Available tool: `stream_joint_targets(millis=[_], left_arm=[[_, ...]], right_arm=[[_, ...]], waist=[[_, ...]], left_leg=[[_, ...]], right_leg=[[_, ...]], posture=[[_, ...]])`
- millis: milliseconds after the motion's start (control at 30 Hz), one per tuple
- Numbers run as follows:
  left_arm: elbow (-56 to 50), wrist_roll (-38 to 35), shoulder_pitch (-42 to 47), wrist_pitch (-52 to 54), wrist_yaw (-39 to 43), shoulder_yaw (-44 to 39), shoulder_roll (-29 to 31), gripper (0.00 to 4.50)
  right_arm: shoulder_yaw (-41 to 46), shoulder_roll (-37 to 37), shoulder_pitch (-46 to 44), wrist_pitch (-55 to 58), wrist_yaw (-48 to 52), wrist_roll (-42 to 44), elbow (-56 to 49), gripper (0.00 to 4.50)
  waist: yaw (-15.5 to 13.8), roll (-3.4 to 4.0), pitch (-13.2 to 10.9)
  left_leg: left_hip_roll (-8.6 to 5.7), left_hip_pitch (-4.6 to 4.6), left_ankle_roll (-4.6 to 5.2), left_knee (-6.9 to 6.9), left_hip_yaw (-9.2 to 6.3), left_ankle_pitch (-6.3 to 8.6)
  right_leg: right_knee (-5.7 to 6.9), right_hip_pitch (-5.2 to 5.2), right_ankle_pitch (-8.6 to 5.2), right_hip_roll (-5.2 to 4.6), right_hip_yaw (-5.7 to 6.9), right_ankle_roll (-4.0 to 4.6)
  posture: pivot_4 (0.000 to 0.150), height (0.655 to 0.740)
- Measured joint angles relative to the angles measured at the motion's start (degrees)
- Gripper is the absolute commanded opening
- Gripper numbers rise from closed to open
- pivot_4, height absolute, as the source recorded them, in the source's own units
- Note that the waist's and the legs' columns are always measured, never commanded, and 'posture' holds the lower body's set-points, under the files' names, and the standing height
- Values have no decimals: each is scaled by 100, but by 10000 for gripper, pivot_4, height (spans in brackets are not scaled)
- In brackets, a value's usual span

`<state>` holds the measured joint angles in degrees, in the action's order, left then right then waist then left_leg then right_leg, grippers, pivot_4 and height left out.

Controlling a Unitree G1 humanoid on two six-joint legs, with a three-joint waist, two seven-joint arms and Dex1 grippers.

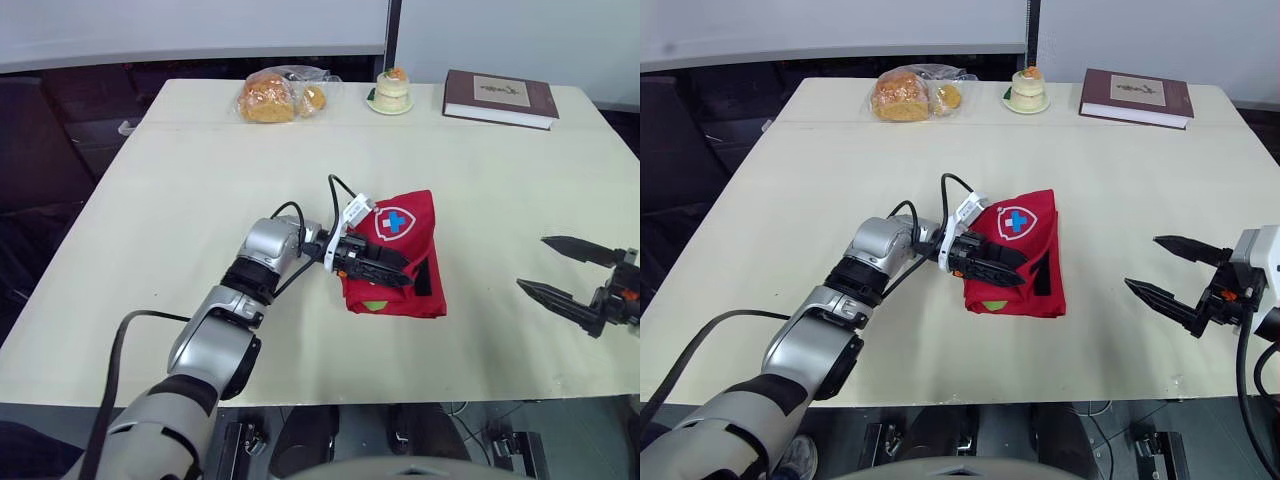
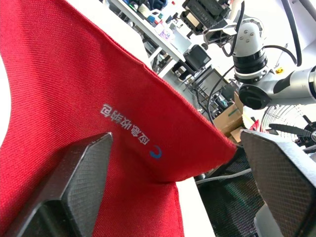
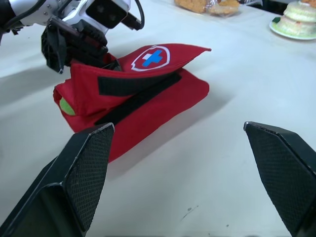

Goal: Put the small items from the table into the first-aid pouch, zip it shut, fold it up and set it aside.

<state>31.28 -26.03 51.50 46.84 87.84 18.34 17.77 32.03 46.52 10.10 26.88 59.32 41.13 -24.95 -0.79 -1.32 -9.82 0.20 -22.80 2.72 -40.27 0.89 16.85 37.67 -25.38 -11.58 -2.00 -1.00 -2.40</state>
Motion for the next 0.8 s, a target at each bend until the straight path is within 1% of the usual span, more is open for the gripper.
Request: stream_joint_targets(millis=[433,800], left_arm=[[-132,-126,-53,203,42,-56,17,44841],[-141,-225,-116,237,57,-156,-4,44841]], right_arm=[[3,54,141,73,41,220,-142,45000],[2,54,152,74,47,219,-144,45000]], waist=[[0,0,0],[-1,0,0]], left_leg=[[0,-1,0,0,0,0],[0,-1,0,0,0,0]], right_leg=[[-1,0,0,0,0,0],[0,0,0,0,0,0]], posture=[[1500,7289],[1500,7289]])
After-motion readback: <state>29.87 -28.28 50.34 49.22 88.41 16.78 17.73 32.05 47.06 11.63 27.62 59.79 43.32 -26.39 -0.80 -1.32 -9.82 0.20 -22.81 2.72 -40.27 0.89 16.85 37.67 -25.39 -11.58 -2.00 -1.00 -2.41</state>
